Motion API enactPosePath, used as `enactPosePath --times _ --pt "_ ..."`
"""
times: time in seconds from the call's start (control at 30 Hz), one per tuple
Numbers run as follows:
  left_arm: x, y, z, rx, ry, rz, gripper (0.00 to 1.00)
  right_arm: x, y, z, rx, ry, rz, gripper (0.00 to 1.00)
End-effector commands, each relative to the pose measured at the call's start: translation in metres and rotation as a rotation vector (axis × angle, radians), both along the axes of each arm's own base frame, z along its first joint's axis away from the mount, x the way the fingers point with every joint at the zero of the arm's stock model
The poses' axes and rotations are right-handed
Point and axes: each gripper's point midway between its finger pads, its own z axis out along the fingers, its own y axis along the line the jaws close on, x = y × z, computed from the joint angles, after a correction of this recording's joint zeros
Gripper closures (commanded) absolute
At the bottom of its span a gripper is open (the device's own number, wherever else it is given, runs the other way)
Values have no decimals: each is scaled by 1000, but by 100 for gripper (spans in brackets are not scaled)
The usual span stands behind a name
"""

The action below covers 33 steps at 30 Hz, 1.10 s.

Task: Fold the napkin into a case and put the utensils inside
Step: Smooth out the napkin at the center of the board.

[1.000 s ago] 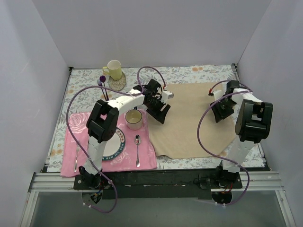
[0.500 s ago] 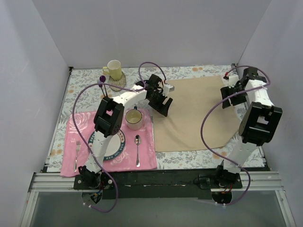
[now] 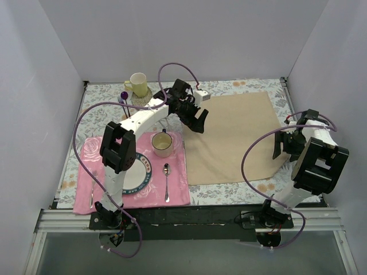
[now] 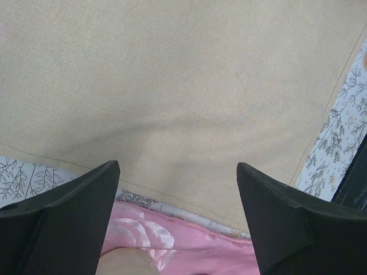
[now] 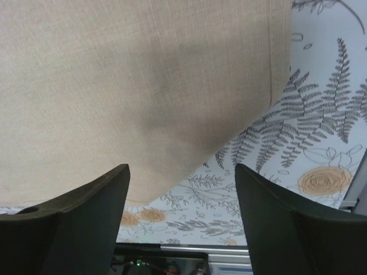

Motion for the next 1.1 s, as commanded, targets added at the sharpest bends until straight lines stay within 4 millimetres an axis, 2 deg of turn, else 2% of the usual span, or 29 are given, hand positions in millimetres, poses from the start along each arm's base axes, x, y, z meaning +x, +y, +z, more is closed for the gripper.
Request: enactPosePath --times 0.0,0.1,0.23,0.27,0.3,0.33,0.37,0.43,0.57,0.6,0.67,0.7,0.73,0.77,0.8,0.83,0.87,0.9,0.93,1.03,1.07 --pt "-8 2 33 -39 -48 -22 17 21 -3 -14 34 -44 -85 22" --pt "-7 4 33 -29 -52 -18 17 24 -1 -23 70 -29 -99 33" --pt "-6 9 30 -10 -66 -14 17 32 0 -26 93 -34 -113 38" --pt "-7 10 29 -5 -63 -14 17 34 1 -25 99 -39 -111 46" --pt "-7 10 29 -3 -67 -18 17 37 1 -22 103 -50 -109 59" --pt "-8 11 32 -3 -77 -22 17 41 -1 -17 99 -65 -108 63" --pt "-7 12 31 0 -82 -20 17 44 0 -12 101 -78 -98 71" --pt "-8 15 31 5 -90 -19 17 52 2 6 105 -133 -82 98" --pt "-9 18 29 17 -88 -19 17 62 28 20 119 -167 15 99" --pt "-10 19 29 20 -86 -19 17 65 46 20 111 -164 75 99" --pt "-10 22 27 32 -83 -16 17 70 59 19 56 -162 141 99" --pt "-11 22 26 37 -84 -16 17 77 81 18 41 -173 213 96" --pt "-11 24 28 39 -88 -12 17 86 90 18 22 -179 248 86" --pt "-10 26 25 51 -87 -6 17 91 97 18 -5 -179 279 81" --pt "-12 28 25 58 -81 -4 17 97 120 18 -3 -186 347 76" --pt "-12 29 23 64 -75 -2 17 110 132 23 11 -204 381 66" --pt "-13 29 23 65 -70 -1 17 112 145 25 40 -208 411 57" --pt "-15 30 22 67 -61 -3 17 116 157 29 54 -217 460 42" --pt "-15 30 22 68 -58 -2 17 117 164 34 84 -219 486 36" --pt "-13 29 23 69 -60 1 17 114 162 51 115 -251 518 34" --pt "-12 28 22 69 -57 4 17 109 155 50 127 -248 500 34"
